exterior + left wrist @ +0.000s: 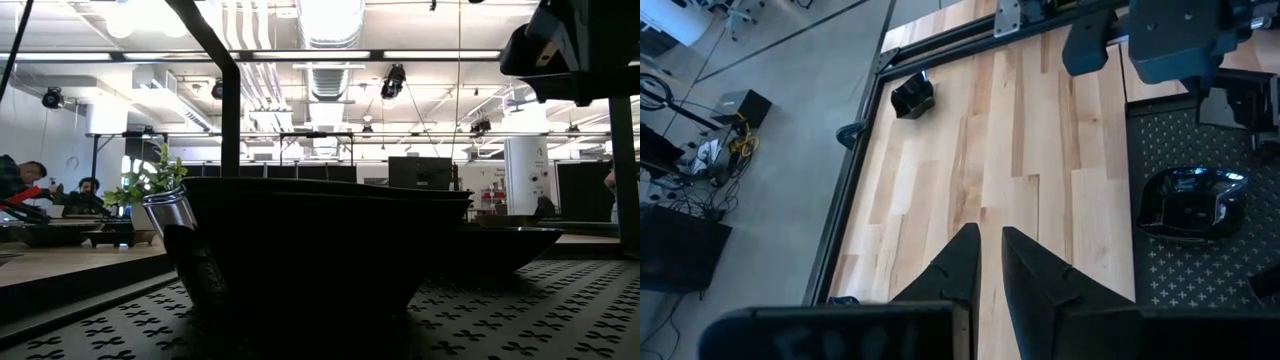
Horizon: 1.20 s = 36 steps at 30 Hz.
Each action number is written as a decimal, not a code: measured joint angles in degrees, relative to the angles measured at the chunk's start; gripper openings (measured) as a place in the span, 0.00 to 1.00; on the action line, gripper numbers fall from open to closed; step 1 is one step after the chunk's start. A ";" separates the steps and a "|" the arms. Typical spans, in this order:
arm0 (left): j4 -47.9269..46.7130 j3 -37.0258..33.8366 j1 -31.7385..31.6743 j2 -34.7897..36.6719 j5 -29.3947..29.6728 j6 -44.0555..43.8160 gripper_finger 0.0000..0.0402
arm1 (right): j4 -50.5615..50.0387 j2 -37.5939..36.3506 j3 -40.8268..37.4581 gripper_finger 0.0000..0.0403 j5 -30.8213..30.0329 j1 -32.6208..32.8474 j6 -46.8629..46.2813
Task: Pick & Place Mini shaped plates
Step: Stack the square plate on top of the other square plate on the shelf
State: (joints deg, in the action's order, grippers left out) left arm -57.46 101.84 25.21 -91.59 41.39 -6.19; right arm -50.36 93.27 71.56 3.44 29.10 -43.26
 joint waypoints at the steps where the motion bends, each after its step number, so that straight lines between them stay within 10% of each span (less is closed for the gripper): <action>1: 0.00 0.00 0.00 0.00 0.00 -0.01 0.10 | 0.10 0.00 -0.12 0.02 -0.02 0.18 -0.13; 36: -0.02 0.02 0.00 0.00 0.00 0.55 0.10 | 2.24 0.76 -1.30 0.02 -1.66 1.55 -2.99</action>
State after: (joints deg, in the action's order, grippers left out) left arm -57.47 101.86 25.21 -91.59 41.39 -5.64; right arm -48.13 94.04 70.26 1.78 30.65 -46.25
